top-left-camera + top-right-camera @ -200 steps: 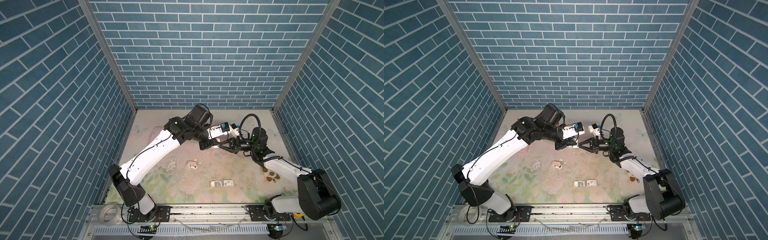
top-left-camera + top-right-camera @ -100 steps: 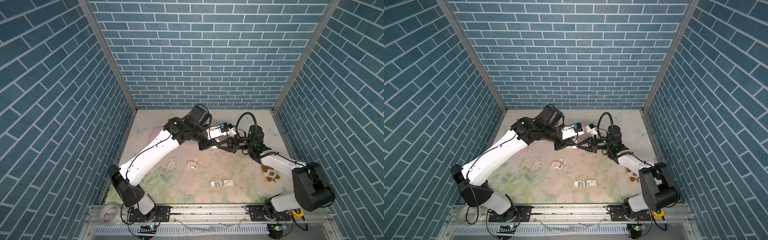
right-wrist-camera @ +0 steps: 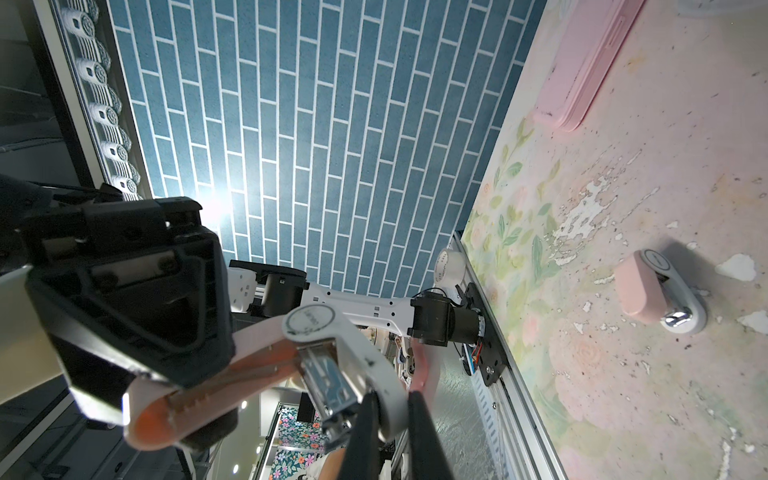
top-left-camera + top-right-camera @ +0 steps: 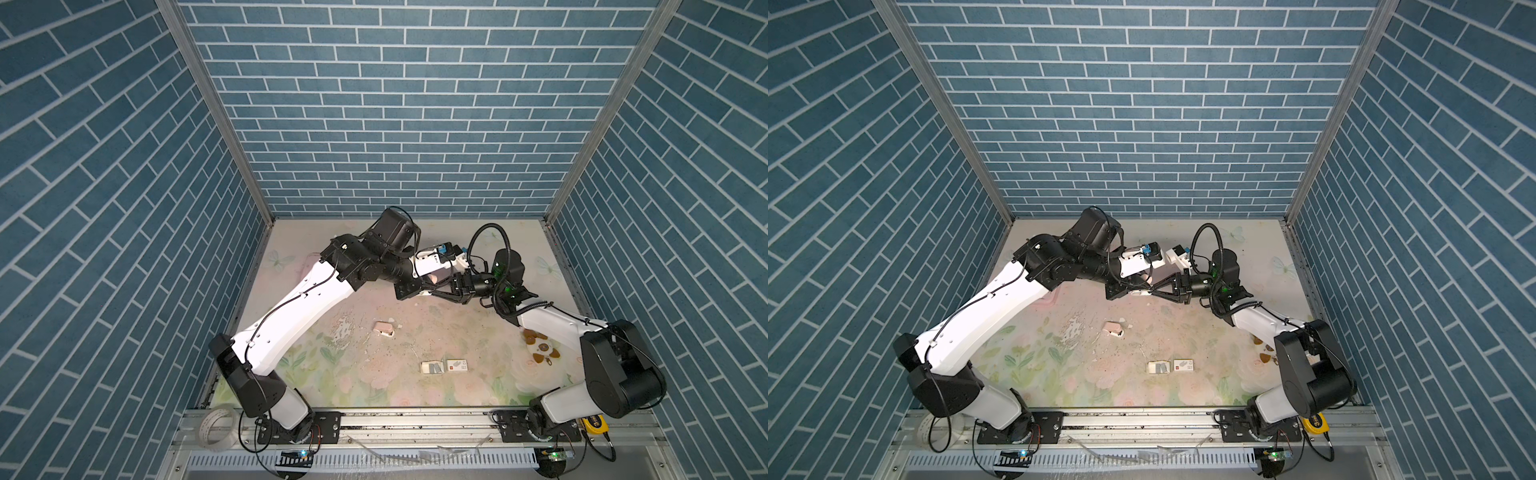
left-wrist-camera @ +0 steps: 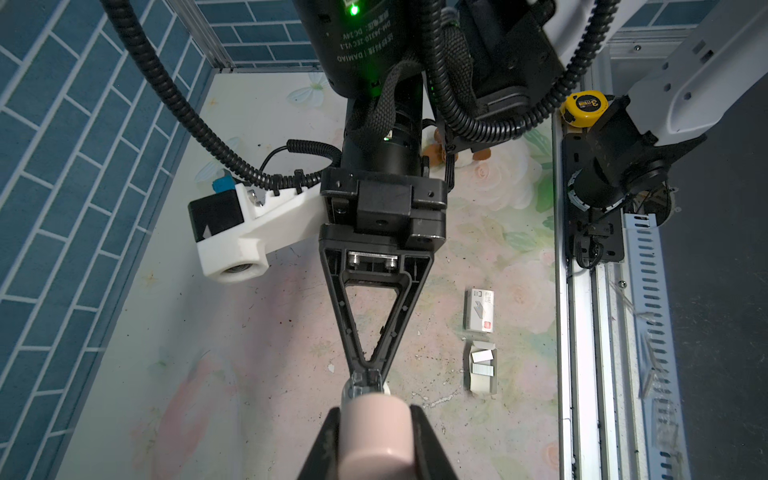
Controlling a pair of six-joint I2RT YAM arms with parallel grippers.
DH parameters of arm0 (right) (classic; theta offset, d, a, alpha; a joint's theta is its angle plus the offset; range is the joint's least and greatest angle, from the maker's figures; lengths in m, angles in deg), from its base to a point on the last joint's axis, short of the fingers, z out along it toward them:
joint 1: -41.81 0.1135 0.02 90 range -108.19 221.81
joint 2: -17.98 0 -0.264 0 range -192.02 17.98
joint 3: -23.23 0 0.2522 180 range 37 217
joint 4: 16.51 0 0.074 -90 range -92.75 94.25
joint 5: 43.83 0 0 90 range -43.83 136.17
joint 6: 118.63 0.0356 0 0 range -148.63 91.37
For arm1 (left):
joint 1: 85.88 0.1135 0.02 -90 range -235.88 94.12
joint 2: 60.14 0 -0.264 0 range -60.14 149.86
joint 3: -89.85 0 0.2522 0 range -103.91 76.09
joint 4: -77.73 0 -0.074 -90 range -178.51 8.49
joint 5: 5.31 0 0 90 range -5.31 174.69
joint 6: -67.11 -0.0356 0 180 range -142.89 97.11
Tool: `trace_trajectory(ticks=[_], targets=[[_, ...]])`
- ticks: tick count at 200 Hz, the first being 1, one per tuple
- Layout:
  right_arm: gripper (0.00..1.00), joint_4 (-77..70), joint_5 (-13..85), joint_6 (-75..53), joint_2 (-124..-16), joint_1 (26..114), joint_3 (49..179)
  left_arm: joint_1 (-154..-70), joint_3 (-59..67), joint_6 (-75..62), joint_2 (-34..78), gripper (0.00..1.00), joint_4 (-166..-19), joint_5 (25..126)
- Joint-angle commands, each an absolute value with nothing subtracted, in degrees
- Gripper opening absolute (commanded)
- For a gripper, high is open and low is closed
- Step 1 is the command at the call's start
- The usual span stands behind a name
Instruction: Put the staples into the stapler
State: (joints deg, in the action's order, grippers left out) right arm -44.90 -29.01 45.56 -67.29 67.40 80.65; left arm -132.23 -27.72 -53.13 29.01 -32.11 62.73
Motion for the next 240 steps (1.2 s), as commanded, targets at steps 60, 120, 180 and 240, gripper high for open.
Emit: trace_trajectory(ticks=[60,120,180,240], targets=[[0.0,-49.5,-19.1,48.8,-72.5,69.9,77.5,-134.1,-35.5,-49.9,27.4,0.0,-44.3,50.7],[0.0,-40.0,-15.7,42.3,-69.1,68.8,77.5,-134.1,-30.9,-50.7,27.0,0.0,-45.8,52.5],[0.34,-23.4,-14.6,31.7,-55.4,58.0,72.8,-133.1,-20.5,-50.7,24.0,0.0,-48.1,53.2],[0.47,0.2,-16.6,15.4,-38.1,57.0,72.2,-126.6,-16.7,-40.3,27.7,0.0,-52.4,38.6]])
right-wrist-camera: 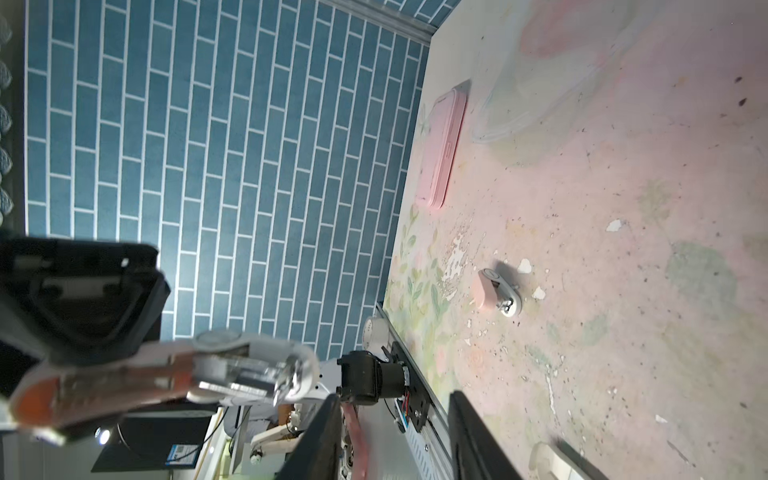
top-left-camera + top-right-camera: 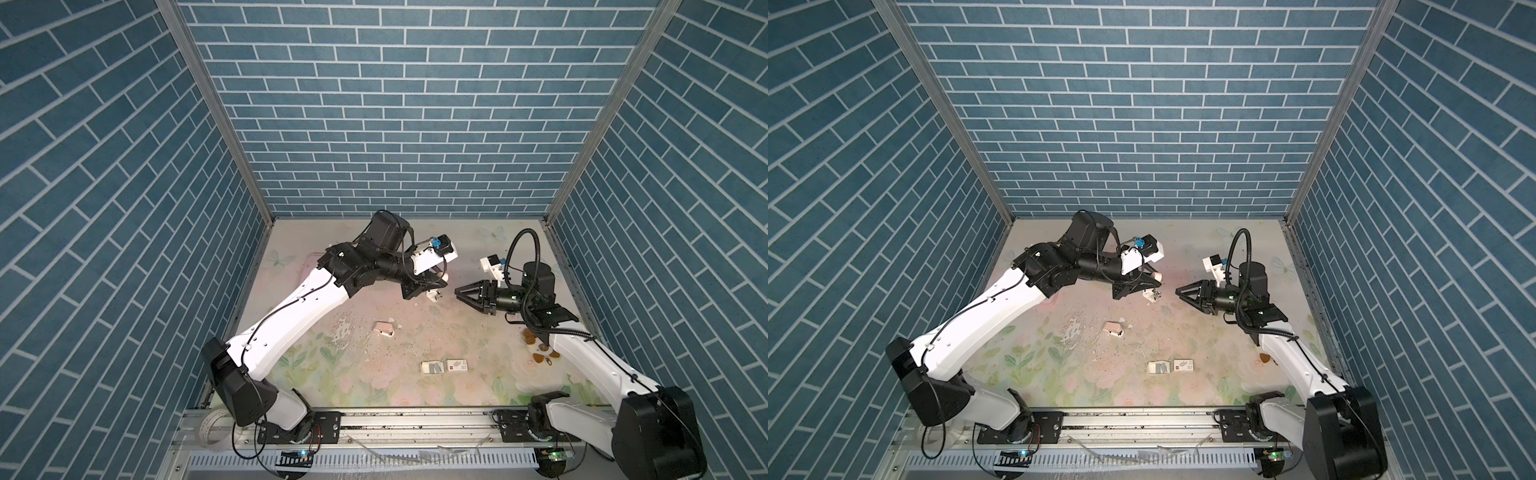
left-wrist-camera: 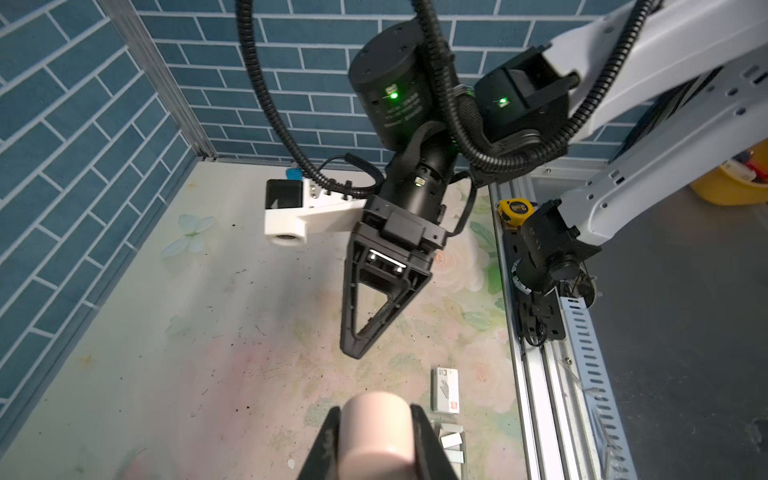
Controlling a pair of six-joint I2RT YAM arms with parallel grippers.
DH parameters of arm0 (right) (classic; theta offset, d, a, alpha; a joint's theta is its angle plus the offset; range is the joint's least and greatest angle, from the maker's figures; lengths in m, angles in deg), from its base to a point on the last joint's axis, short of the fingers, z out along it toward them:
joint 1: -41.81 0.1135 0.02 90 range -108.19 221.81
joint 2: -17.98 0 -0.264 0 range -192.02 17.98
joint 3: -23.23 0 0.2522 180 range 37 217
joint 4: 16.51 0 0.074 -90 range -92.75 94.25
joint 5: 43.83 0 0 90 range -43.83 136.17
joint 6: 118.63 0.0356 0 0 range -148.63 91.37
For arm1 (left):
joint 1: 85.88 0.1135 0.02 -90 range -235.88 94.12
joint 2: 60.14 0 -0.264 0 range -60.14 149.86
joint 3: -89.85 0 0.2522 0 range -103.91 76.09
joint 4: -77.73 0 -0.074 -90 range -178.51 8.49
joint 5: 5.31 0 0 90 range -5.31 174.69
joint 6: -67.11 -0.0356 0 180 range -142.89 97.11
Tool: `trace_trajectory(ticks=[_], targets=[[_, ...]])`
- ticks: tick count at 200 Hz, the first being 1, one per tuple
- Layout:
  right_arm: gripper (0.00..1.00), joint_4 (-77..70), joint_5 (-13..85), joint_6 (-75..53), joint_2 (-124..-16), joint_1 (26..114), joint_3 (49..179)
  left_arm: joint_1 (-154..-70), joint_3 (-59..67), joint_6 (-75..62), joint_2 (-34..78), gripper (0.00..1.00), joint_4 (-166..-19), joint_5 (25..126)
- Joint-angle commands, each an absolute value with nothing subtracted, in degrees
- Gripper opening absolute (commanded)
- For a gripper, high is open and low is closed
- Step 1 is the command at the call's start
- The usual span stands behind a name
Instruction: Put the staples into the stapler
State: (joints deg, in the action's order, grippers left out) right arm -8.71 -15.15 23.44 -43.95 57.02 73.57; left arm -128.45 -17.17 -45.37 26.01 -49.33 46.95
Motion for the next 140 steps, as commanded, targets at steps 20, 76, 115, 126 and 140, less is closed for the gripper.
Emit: trace_trajectory(ticks=[20,76,115,126,140], targets=[[0.5,-1.3,-17.2,16.9,-31.6,57.1,69.8,-125.7,-16.1,-38.1,29.2,0.0,-53.0,33.2],[0.63,-2.7,-17.7,18.2,-19.5,57.4,68.8,-125.4,-17.8,-37.6,35.2,0.0,-50.1,23.6],[0.63,1.4,-18.2,14.0,-19.5,57.8,70.7,-125.1,-19.6,-37.5,37.5,0.0,-48.0,16.3],[0.63,0.6,-18.3,13.8,-19.9,57.8,70.8,-125.0,-19.3,-36.7,37.9,0.0,-48.7,14.6],[0.63,-0.2,-18.4,13.5,-21.0,57.9,70.9,-125.1,-19.0,-35.2,38.4,0.0,-50.1,12.6]])
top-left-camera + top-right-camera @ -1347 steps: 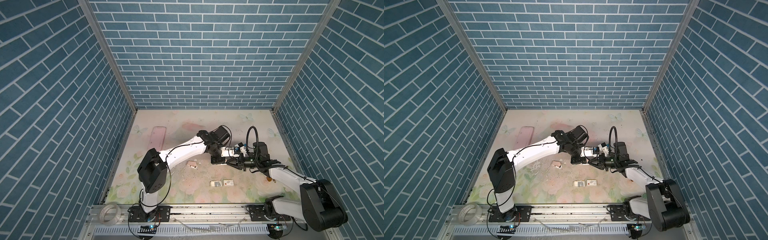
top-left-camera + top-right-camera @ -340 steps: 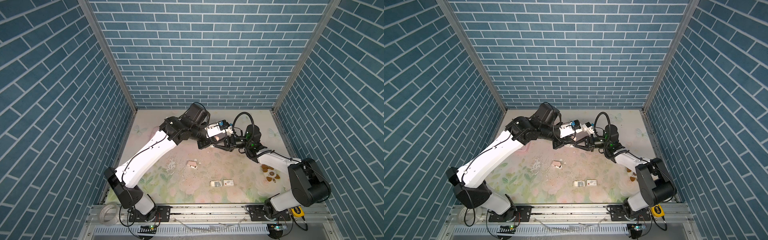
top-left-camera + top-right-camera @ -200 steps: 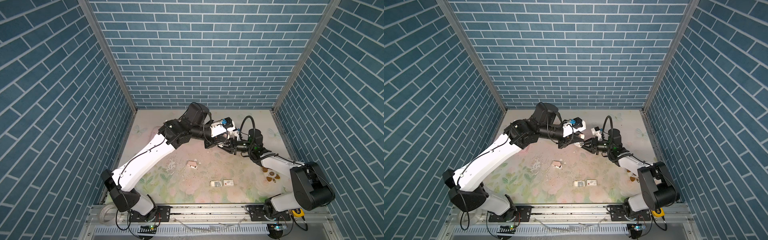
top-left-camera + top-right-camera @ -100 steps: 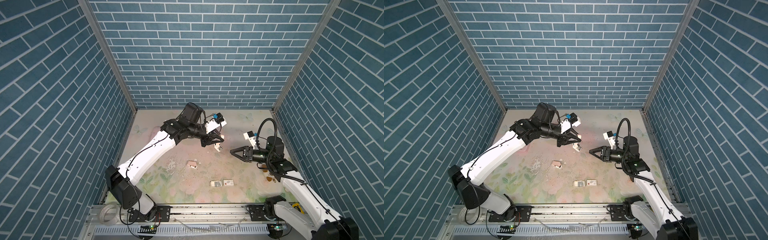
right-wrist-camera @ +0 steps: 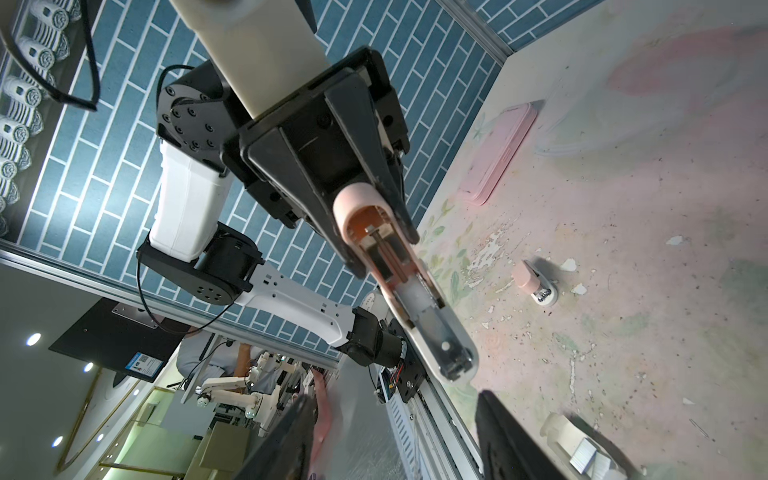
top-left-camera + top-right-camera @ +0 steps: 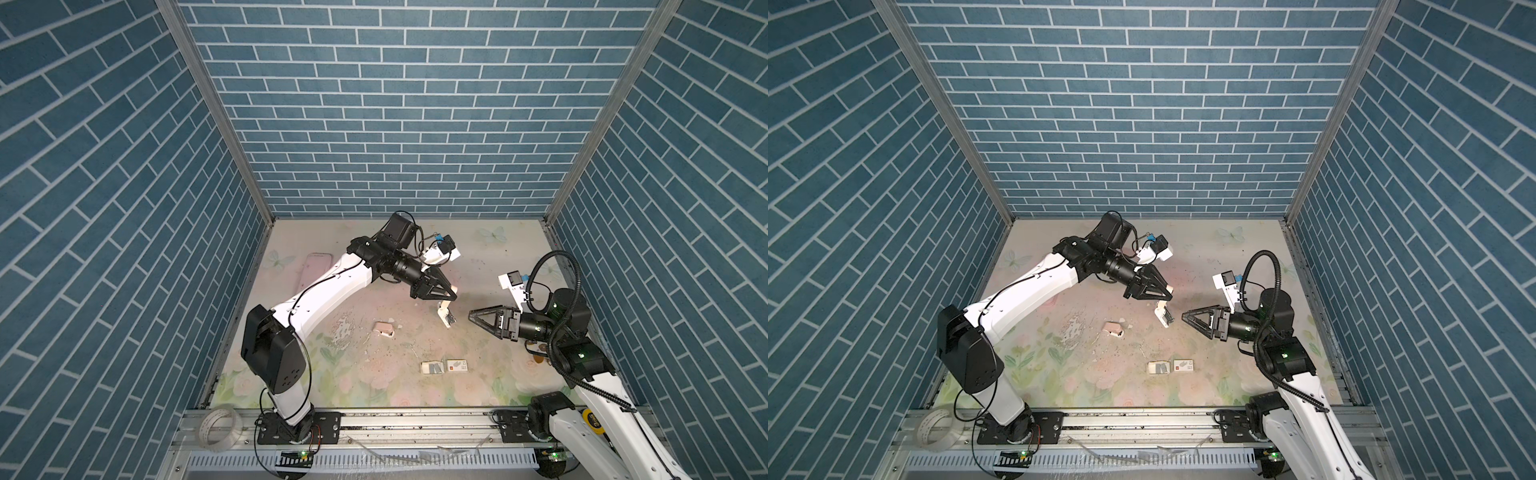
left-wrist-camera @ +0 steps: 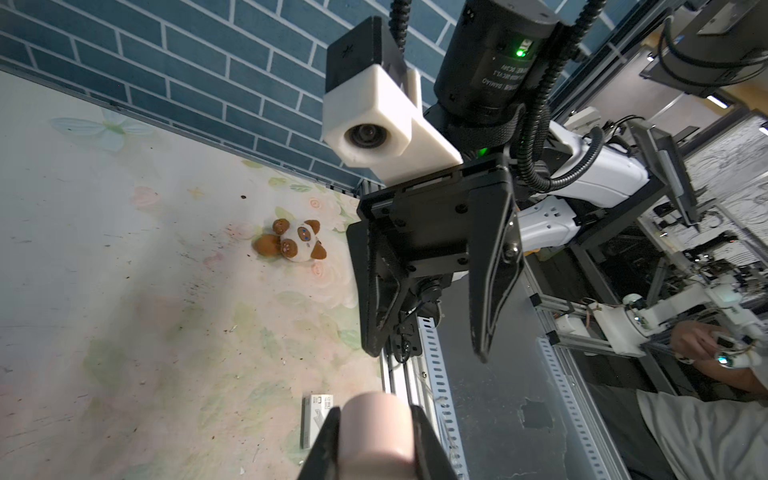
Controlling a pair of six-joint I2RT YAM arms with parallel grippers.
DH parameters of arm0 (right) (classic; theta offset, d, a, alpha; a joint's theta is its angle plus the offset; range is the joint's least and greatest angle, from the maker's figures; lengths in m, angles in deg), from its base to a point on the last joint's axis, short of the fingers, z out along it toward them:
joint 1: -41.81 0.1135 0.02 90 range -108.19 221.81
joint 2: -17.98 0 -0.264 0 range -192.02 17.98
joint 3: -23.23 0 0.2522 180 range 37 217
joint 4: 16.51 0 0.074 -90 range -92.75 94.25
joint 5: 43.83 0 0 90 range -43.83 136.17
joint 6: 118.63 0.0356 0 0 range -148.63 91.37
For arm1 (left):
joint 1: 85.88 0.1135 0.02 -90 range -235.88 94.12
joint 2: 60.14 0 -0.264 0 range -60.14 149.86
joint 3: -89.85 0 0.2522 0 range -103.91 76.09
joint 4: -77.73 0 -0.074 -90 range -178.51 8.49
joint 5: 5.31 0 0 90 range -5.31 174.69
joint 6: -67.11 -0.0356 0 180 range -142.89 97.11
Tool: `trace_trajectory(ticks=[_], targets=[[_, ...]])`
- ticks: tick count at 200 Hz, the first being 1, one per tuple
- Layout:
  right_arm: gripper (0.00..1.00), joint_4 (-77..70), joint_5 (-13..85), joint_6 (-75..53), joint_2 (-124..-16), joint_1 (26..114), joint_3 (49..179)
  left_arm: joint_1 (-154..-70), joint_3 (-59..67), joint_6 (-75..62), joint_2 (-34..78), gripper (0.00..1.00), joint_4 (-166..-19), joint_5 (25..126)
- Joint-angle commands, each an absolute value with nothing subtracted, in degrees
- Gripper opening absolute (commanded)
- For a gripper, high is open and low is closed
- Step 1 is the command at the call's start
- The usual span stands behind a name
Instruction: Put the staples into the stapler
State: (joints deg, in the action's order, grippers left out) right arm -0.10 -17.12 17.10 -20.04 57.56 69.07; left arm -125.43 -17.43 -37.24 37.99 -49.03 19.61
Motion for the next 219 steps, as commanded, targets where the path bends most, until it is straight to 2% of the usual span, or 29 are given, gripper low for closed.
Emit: trace_trajectory(ticks=[1,81,121,162,194,219], targets=[[0.63,-0.4,-18.4,13.6,-21.1,57.9,70.9,-125.1,-19.0,-35.0,38.4,0.0,-50.2,12.6],[0.61,-5.0,-15.4,13.5,-26.7,64.4,73.2,-125.0,-18.6,-30.9,41.6,0.0,-55.1,8.5],[0.57,-7.3,-14.4,14.1,-29.5,66.3,72.9,-125.0,-18.4,-29.6,41.8,0.0,-56.0,7.5],[0.47,-10.2,-14.1,14.7,-32.0,67.4,73.2,-125.0,-17.0,-26.3,41.2,0.0,-59.9,6.1],[0.31,-13.3,-14.4,16.5,-32.9,67.7,72.6,-125.0,-16.3,-25.3,41.1,0.0,-61.2,5.5],[0.31,-13.9,-14.2,16.8,-33.1,68.1,72.6,-125.0,-16.2,-25.3,41.0,0.0,-61.4,5.4]])
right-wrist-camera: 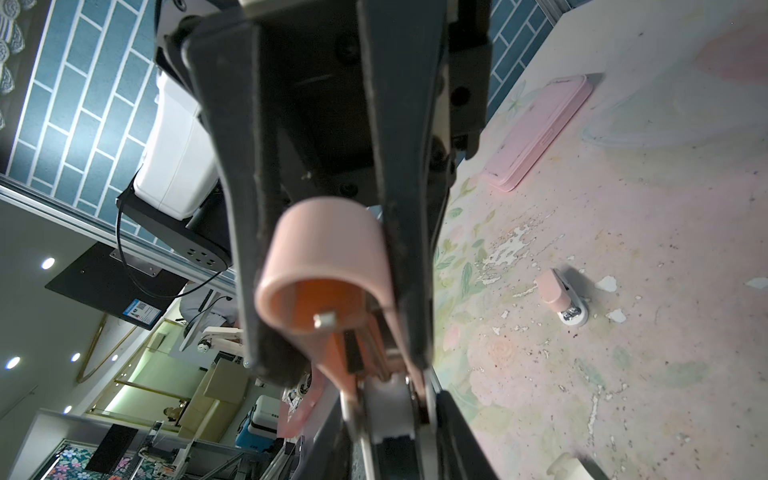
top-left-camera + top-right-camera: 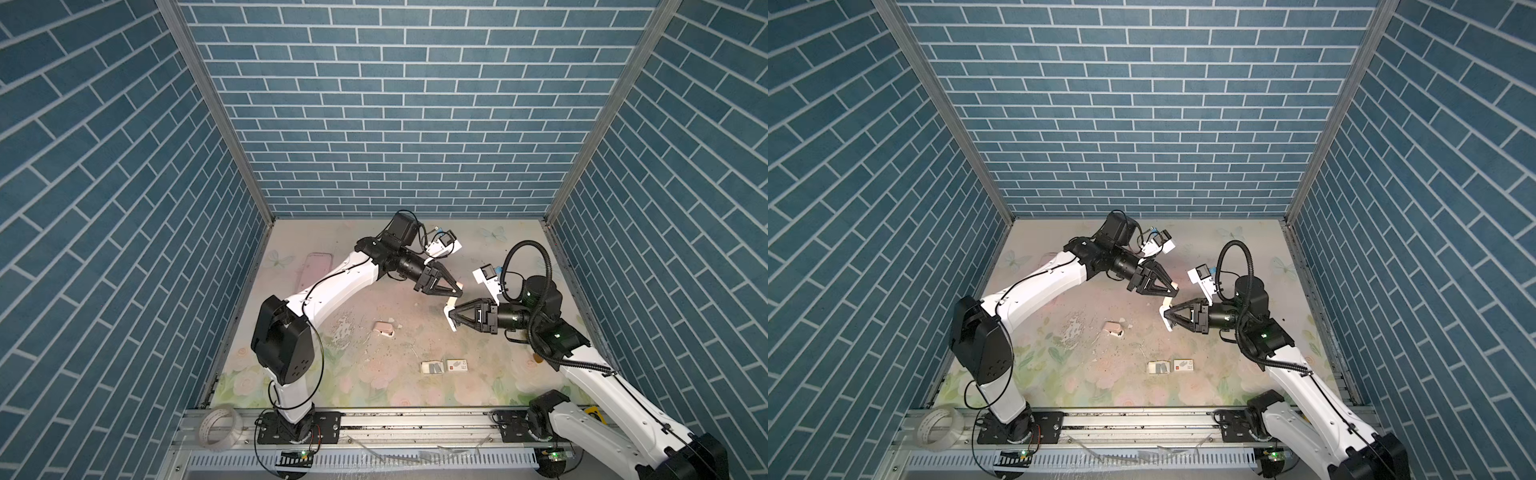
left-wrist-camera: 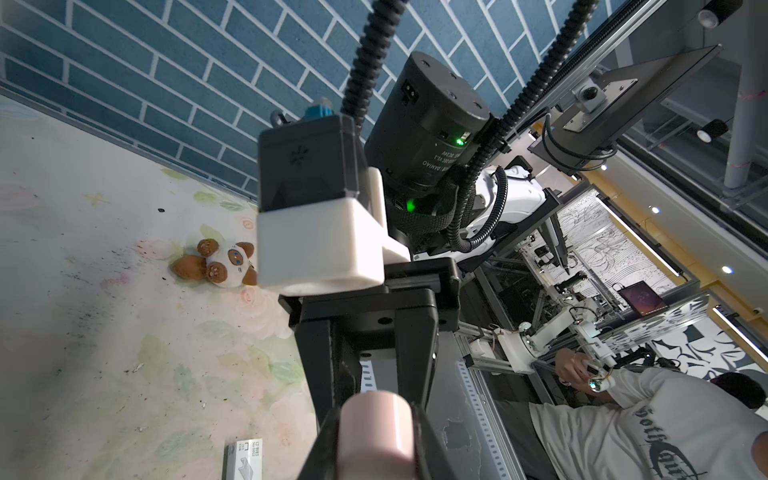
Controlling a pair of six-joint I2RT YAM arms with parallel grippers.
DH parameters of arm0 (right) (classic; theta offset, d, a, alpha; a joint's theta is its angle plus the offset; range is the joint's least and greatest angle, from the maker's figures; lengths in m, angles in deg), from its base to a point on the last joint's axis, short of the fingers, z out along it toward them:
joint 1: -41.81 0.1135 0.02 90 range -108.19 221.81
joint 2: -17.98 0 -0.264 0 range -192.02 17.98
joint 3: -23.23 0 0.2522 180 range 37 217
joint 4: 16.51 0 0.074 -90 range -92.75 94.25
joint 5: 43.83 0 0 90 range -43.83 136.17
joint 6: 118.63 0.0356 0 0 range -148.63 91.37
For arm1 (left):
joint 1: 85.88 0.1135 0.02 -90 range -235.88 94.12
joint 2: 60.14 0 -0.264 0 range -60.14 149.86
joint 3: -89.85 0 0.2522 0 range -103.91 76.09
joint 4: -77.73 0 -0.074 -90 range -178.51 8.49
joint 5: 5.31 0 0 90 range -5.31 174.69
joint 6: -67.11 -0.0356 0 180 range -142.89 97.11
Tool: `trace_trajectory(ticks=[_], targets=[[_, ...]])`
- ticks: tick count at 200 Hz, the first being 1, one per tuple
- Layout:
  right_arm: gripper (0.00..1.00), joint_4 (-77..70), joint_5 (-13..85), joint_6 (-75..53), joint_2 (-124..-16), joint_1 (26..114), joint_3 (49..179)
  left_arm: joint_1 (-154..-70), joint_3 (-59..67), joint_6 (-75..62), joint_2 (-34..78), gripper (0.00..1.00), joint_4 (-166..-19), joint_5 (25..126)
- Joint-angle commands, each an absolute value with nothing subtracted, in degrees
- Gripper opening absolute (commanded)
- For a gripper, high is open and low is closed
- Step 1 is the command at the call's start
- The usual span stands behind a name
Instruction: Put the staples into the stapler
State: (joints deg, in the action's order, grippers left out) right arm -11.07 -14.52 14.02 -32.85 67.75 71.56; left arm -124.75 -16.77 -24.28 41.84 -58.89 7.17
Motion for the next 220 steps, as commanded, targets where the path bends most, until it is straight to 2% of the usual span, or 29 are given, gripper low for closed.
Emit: trace_trajectory(ticks=[1,28,50,93,162,178,196,220], targets=[[0.32,-13.8,-14.1,16.8,-33.1,68.1,72.5,-125.0,-16.2,-25.3,41.0,0.0,-61.5,5.4],[0.42,-14.6,-13.8,17.2,-33.2,68.4,72.6,-125.0,-16.1,-25.3,40.9,0.0,-61.5,5.3],[0.42,-15.7,-13.8,18.0,-33.3,68.6,72.6,-125.0,-15.9,-25.3,41.1,0.0,-61.7,5.3],[0.34,-17.2,-13.8,18.6,-34.4,69.1,72.5,-125.0,-15.8,-24.5,41.3,0.0,-62.4,4.9],[0.36,-19.1,-13.2,19.0,-36.5,69.8,72.7,-125.0,-15.7,-24.3,41.5,0.0,-62.7,4.7],[0.33,-19.5,-13.1,19.1,-36.8,69.7,72.6,-125.0,-15.6,-24.3,41.3,0.0,-62.8,4.7],[0.18,-19.8,-12.6,19.1,-37.3,69.8,72.4,-125.0,-15.4,-24.3,41.2,0.0,-62.8,4.6],[0.08,-20.0,-12.3,19.0,-37.8,69.7,72.3,-125.0,-15.3,-24.5,40.8,0.02,-62.7,4.8]])
